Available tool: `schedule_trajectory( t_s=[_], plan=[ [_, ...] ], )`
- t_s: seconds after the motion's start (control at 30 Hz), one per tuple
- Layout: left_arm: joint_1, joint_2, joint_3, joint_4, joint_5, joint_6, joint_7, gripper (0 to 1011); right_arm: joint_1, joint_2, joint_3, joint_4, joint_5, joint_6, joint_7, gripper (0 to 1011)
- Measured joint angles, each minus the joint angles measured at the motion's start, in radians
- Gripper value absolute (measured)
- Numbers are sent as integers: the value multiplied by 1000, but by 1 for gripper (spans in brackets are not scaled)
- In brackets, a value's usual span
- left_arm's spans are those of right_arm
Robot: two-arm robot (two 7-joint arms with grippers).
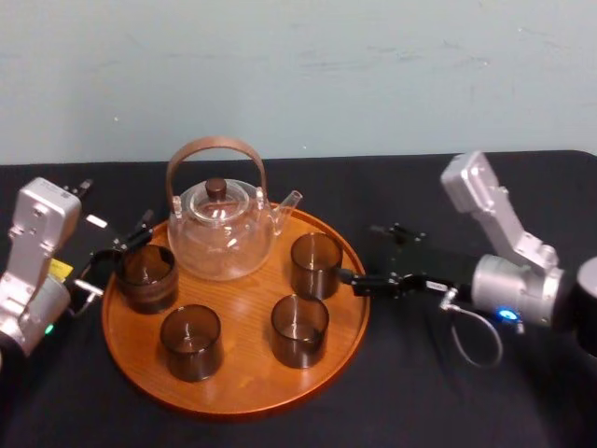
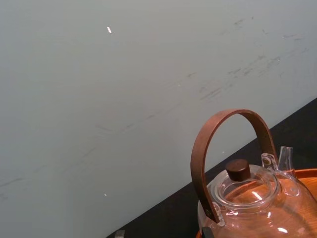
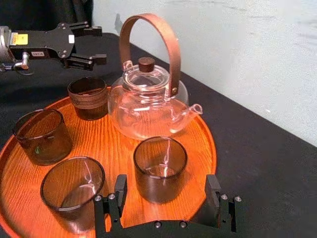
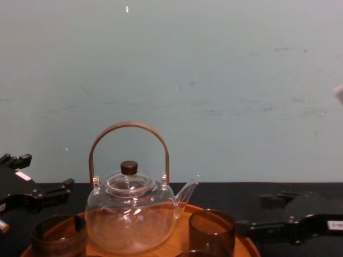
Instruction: Pick up the glass from the table and place it on the tray.
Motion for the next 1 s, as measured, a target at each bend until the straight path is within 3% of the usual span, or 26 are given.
schedule_trajectory(
  t_s=[0.3, 0.47, 0.63, 0.73, 1.0],
  plan=[
    [0, 0, 0, 0, 0, 0, 0, 1001, -91, 68, 63, -108, 45, -27, -38, 1002],
    [0, 0, 0, 0, 0, 0, 0, 1001, -129, 79, 102, -142, 60, -40, -81, 1002],
    [0, 0, 0, 0, 0, 0, 0, 1001, -156, 59, 146, -153, 61, -56, -161, 1002],
    [0, 0, 0, 0, 0, 0, 0, 1001, -174, 29, 180, -152, 49, -84, -223, 1002],
    [0, 0, 0, 0, 0, 0, 0, 1001, -196, -28, 215, -131, 13, -143, -303, 1002]
  ],
)
